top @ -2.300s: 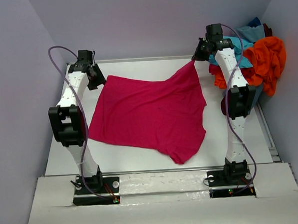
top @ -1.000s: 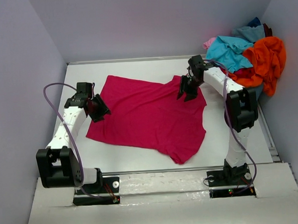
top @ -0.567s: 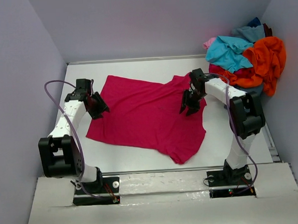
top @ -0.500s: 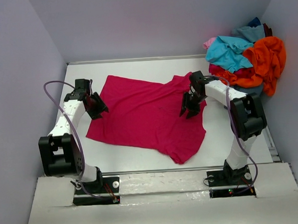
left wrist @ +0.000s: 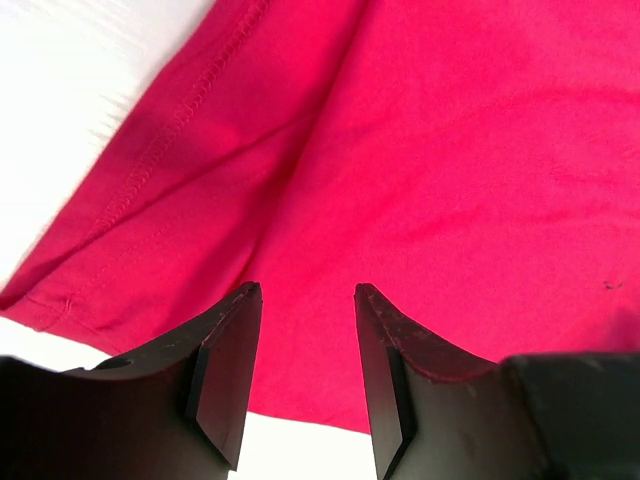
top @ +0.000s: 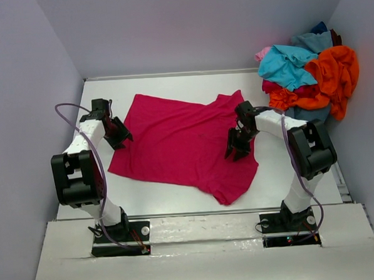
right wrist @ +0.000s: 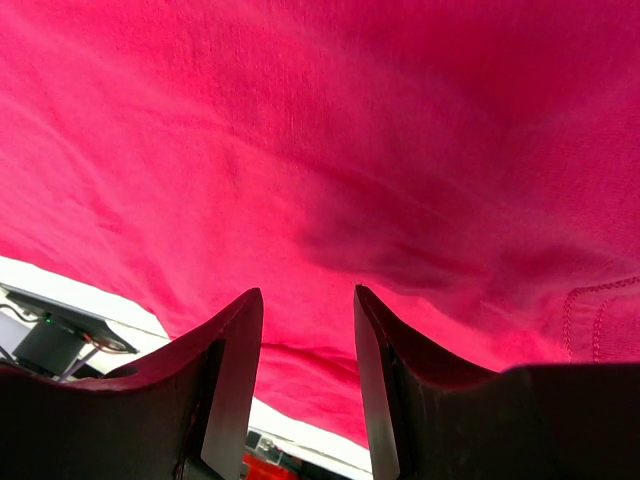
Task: Fold and stack the t-shirts
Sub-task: Flatten the tshirt out
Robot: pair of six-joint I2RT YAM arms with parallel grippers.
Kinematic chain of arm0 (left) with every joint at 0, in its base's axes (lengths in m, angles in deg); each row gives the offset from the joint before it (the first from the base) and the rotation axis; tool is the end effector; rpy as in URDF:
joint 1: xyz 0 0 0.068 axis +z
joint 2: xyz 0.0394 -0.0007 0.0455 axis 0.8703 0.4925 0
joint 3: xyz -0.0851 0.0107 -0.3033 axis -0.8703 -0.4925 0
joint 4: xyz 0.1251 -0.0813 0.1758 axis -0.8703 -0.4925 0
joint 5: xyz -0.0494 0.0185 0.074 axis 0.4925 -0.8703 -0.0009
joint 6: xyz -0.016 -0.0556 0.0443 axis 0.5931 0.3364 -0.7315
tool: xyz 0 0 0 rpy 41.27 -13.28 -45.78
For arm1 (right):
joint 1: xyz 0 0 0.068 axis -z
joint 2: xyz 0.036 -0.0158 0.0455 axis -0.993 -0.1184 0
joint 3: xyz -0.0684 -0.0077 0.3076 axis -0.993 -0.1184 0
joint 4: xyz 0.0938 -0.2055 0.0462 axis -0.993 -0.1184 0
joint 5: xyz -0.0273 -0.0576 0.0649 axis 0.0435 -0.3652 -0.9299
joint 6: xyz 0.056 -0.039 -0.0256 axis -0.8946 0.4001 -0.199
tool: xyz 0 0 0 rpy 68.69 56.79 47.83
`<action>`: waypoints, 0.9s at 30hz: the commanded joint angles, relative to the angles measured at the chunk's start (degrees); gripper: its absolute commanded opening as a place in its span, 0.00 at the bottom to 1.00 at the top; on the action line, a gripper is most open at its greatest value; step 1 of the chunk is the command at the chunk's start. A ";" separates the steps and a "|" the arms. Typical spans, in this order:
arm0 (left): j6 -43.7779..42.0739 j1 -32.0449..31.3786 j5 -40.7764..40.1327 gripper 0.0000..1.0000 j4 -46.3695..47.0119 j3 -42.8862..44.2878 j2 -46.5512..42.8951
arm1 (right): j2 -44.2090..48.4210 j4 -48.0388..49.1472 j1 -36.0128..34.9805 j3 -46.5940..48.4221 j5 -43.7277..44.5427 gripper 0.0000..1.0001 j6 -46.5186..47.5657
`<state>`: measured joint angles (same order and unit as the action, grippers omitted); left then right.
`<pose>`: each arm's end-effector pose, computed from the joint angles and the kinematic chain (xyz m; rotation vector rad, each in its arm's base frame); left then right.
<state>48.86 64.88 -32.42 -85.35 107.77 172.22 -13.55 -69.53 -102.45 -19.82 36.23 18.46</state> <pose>0.3124 0.0129 0.2619 -0.6976 2.5468 -0.3905 0.2916 0.1248 0.2038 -0.2788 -3.0475 -0.6123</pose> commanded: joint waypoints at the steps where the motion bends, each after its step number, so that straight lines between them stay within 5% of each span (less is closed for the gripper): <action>1: -1.15 1.33 -0.55 0.53 -0.10 2.42 0.91 | 1.95 2.15 -0.35 0.32 -0.96 0.47 -0.51; 10: -0.27 5.73 5.08 0.53 1.49 -0.84 1.62 | 3.79 2.85 -0.35 -3.11 -0.60 0.48 -1.47; 27: 2.18 6.25 -2.92 0.53 -2.82 -0.04 1.97 | -0.51 2.68 -0.35 2.16 6.51 0.48 -1.56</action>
<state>49.11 70.74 -34.19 -86.18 107.53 175.63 -12.61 -67.26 -102.45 -20.65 40.07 16.54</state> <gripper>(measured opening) 0.530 0.484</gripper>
